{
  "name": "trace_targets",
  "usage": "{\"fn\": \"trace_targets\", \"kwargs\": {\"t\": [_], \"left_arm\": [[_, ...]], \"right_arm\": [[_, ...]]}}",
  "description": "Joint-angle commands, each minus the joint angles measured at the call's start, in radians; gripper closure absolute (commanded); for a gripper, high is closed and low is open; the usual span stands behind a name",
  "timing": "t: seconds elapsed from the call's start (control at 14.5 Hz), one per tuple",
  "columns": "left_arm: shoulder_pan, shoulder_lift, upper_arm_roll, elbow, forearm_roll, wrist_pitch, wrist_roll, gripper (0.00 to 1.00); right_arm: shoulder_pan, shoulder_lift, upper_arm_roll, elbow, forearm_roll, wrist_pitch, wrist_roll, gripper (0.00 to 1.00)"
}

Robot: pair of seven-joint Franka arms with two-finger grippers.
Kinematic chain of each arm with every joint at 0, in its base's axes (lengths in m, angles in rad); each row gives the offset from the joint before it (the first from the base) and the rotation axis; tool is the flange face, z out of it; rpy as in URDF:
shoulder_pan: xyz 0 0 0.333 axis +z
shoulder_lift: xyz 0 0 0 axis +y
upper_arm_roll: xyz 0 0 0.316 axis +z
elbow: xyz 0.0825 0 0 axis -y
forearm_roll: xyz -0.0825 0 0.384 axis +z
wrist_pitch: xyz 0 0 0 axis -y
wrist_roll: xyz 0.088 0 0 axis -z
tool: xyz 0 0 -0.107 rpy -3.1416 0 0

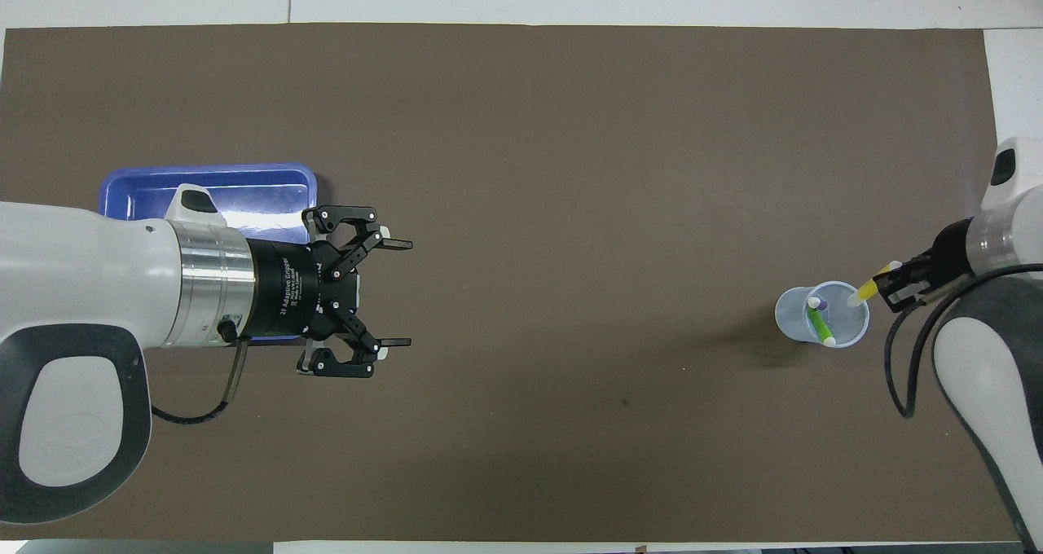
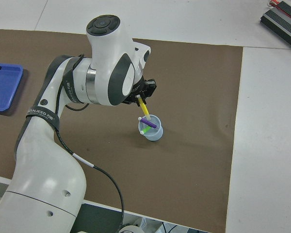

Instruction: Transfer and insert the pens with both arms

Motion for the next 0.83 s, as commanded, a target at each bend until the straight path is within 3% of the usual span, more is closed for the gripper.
{"fn": "trace_targets", "kwargs": {"t": [0.0,0.14,0.34,0.41,0.48,0.55,0.76], "left_arm": [[0.021,0.026,-0.006,0.033,0.068,0.006,0.206,0.00],[0.062,0.040,-0.006,0.050,0.089,-0.008,0.351,0.00],[0.118,0.085,-0.007,0.152,0.270,-0.144,0.587,0.00],[0.139,0.097,-0.007,0.184,0.310,-0.193,0.668,0.00],[0.164,0.114,-0.007,0.220,0.359,-0.233,0.760,0.00],[0.187,0.129,-0.007,0.253,0.408,-0.273,0.845,0.00],[0.216,0.180,-0.007,0.377,0.572,-0.412,1.098,0.00]], "right_arm": [[-0.010,-0.037,0.011,-0.098,-0.013,0.072,-0.009,1.00],[-0.028,-0.027,0.011,-0.112,-0.014,0.081,-0.014,1.00],[-0.045,-0.020,0.011,-0.139,-0.014,0.121,-0.015,0.97],[-0.045,-0.018,0.011,-0.138,-0.014,0.114,-0.014,0.68],[-0.044,-0.014,0.011,-0.130,-0.014,0.112,-0.011,0.23],[-0.045,-0.009,0.011,-0.119,-0.013,0.112,-0.008,0.00],[-0.047,0.005,0.011,-0.061,-0.013,0.066,-0.006,0.00]]}}
